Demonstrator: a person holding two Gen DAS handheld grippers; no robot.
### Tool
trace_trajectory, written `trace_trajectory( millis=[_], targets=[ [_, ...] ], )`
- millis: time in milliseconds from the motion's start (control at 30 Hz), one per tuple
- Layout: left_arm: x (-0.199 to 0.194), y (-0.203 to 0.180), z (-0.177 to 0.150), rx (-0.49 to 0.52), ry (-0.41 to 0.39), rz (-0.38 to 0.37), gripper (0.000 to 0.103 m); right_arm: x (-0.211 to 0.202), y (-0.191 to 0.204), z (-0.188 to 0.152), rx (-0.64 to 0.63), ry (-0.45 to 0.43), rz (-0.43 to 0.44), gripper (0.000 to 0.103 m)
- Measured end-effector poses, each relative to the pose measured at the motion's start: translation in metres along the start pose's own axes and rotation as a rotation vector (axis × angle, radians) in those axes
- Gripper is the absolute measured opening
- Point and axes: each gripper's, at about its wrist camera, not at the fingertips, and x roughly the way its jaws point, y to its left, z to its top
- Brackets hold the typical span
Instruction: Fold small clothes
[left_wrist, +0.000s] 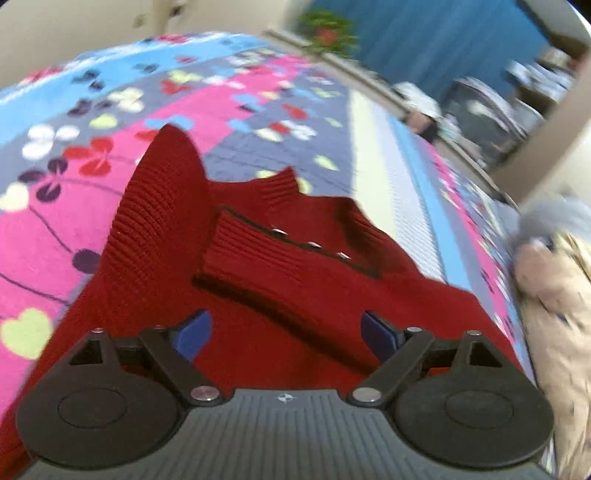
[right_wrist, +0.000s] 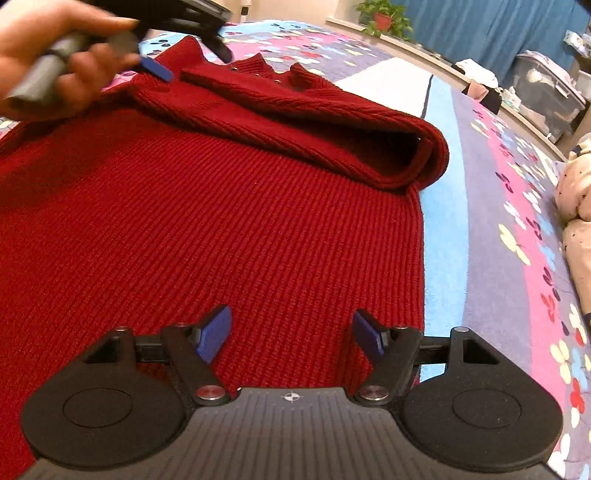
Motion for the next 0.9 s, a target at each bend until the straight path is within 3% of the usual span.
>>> trace_trajectory(
  millis=[33, 100, 133, 167, 200, 333, 400, 433, 467, 500, 533, 600, 700, 767, 900],
  targets=[
    [0.009, 0.002, 0.003, -0.024, 0.002, 0.014, 0.085, 0.001, -0.001, 0.0, -0.001, 0.001, 0.004, 0.073],
    [0.02, 0.006, 0.01, -0.029, -0.004, 0.046, 0.053, 0.002, -0.002, 0.002, -0.002, 0.003, 0.013, 0.073],
    [0.025, 0.007, 0.017, -0.016, 0.005, 0.048, 0.026, 0.003, -0.002, 0.002, -0.002, 0.003, 0.015, 0.073],
    [0.025, 0.008, 0.019, -0.009, 0.016, 0.029, 0.013, 0.004, -0.002, 0.003, -0.002, 0.004, 0.018, 0.073],
    [0.019, 0.01, 0.022, -0.009, 0.007, -0.003, 0.01, 0.004, -0.002, 0.004, -0.002, 0.005, 0.019, 0.073],
    [-0.042, 0.01, 0.021, 0.027, -0.251, -0.107, 0.009, 0.006, 0.001, 0.006, -0.016, 0.003, 0.013, 0.073],
    [-0.059, 0.019, 0.01, 0.047, -0.291, -0.144, 0.01, 0.006, 0.003, 0.007, -0.02, 0.002, 0.007, 0.073],
    [-0.051, 0.024, 0.004, 0.059, -0.252, -0.117, 0.018, 0.006, 0.003, 0.007, -0.022, 0.001, 0.005, 0.073],
    [-0.037, 0.03, 0.0, 0.067, -0.177, -0.056, 0.033, 0.006, 0.004, 0.007, -0.023, 0.001, 0.004, 0.073],
    [-0.022, 0.038, -0.004, 0.06, -0.086, 0.052, 0.035, 0.006, 0.004, 0.007, -0.02, 0.002, 0.004, 0.073],
    [-0.016, 0.045, -0.006, 0.036, -0.04, 0.149, 0.027, 0.007, 0.004, 0.007, -0.018, 0.002, 0.004, 0.073],
    [-0.03, 0.047, -0.006, 0.027, -0.09, 0.164, 0.027, 0.006, 0.004, 0.006, -0.012, 0.003, 0.003, 0.073],
    [-0.058, 0.023, -0.005, 0.096, -0.271, 0.26, 0.039, 0.005, 0.006, 0.005, -0.02, 0.0, -0.004, 0.073],
    [-0.058, 0.009, -0.002, 0.107, -0.327, 0.252, 0.04, 0.006, 0.006, 0.006, -0.017, 0.002, -0.004, 0.073],
    [-0.028, -0.003, -0.005, 0.228, -0.33, 0.296, 0.04, 0.006, 0.006, 0.007, -0.015, 0.001, -0.004, 0.073]
  ],
)
